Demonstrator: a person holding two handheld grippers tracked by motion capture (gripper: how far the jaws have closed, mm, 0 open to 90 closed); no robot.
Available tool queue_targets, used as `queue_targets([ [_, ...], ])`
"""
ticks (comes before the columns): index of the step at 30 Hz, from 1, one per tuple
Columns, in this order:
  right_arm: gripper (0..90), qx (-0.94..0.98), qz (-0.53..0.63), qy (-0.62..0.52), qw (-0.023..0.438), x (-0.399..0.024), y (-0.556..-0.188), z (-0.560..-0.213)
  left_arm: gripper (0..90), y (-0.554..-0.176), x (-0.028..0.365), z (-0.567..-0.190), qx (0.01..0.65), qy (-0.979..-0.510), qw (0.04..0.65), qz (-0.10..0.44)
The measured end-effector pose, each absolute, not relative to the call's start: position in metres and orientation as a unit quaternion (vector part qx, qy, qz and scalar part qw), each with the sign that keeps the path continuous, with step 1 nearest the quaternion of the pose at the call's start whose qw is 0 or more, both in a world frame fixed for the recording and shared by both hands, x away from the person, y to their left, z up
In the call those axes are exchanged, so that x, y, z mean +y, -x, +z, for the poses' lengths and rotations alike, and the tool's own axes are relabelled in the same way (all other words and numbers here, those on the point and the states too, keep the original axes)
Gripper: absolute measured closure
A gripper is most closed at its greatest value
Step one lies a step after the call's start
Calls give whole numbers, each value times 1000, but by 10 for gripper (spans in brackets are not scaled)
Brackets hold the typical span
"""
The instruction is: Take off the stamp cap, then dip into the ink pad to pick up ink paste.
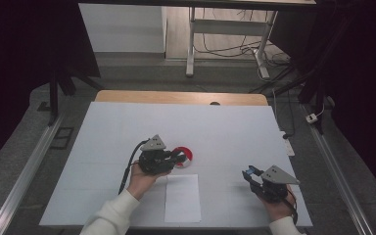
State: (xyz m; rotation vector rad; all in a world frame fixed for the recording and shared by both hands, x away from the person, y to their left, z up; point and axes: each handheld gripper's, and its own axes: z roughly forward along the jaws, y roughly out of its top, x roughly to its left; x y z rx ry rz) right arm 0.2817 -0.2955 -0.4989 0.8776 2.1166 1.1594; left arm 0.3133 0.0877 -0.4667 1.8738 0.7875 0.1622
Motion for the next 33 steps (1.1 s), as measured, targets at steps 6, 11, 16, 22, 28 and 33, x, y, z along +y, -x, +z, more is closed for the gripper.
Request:
queue_targets([
  [6, 645, 792, 433, -325, 282, -295, -281, -498, 755, -316, 90, -466, 332, -781, 524, 73],
  [11, 645, 792, 434, -323, 282, -295, -282, -498, 755, -317, 93, -466, 336, -779, 524, 76],
  [16, 645, 793, 436, -320, 281, -294, -282, -498, 755, -320, 95, -467, 341, -777, 524, 78],
  [22, 645, 794, 435, -320, 280, -293, -282, -499, 755, -323, 96, -468, 344, -777, 521, 83],
  [28, 645, 794, 435, -319, 281, -293, -283, -499, 755, -326, 95, -470, 346, -780, 514, 89],
  [33, 645, 796, 432, -317, 282, -292, -283, -499, 755, -330, 95, -468, 346, -782, 509, 96],
])
